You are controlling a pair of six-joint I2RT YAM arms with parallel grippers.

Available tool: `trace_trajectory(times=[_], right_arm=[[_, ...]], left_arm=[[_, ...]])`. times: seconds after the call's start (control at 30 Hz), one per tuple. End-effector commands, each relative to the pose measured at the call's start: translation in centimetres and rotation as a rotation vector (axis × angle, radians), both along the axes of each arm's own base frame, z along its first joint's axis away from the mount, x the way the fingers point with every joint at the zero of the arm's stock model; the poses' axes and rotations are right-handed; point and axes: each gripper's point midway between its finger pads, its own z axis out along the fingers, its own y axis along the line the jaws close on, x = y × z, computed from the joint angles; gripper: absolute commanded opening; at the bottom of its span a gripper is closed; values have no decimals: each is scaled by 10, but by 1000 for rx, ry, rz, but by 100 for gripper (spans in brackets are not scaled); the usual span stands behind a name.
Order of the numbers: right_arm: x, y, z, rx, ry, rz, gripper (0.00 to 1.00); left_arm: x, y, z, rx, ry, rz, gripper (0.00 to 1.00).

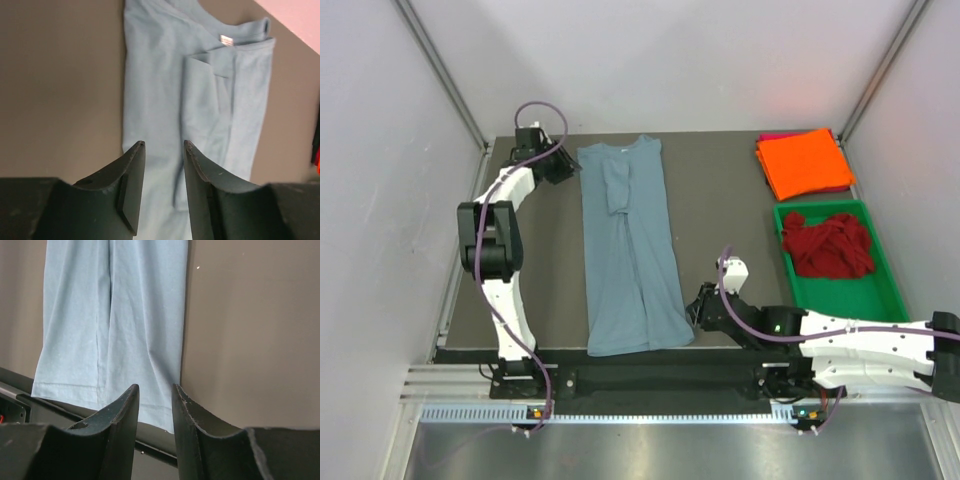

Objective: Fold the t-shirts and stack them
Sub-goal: Fold the tshirt

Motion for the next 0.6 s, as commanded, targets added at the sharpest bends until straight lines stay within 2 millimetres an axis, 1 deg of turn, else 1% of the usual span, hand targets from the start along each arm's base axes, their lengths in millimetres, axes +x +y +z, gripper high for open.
trace_trajectory(times=[0.0,0.03,0.07,0.1,0.13,0.17,0.23,0.27,0.33,0.37,0.4,0.43,0.47,0.5,0.53,0.57], right_arm=[[13,12,35,63,-64,-22,33],[14,13,39,67,-69,-21,33],[15,15,39,65,-72,-20,33],[16,15,41,62,-78,-19,33],[17,17,45,63,-83,-19,33],[18,17,44,55,-85,-18,33],[19,18,48,55,-90,-22,33],[19,19,47,52,-89,-20,33],[22,18,49,49,-99,-29,33],[23,19,50,48,-102,-33,33],[25,19,50,43,-108,-38,33],[27,19,52,44,-115,-48,33],[29,19,52,44,-121,-58,33],[31,19,53,44,-126,-62,33],[34,18,55,45,-133,-75,33],[36,18,54,38,-137,-77,33]], left_arm=[[22,-3,-12,-23,-48,-45,42],[27,-1,-13,-21,-54,-43,43],[30,3,-19,-10,-44,-33,43],[31,4,-33,5,-17,-33,43],[36,6,-33,21,-27,-36,43],[38,7,-43,25,-19,-37,43],[46,10,-48,36,-29,-27,43],[47,9,-61,31,-15,-31,43],[59,6,-60,13,-47,-42,40],[61,4,-73,4,-32,-48,38],[62,2,-79,-6,-24,-56,32],[71,3,-71,-11,-44,-50,27],[74,4,-86,-14,-25,-45,20],[78,3,-87,-17,-25,-44,11],[88,4,-78,-17,-54,-40,0],[91,6,-89,-15,-45,-34,0]])
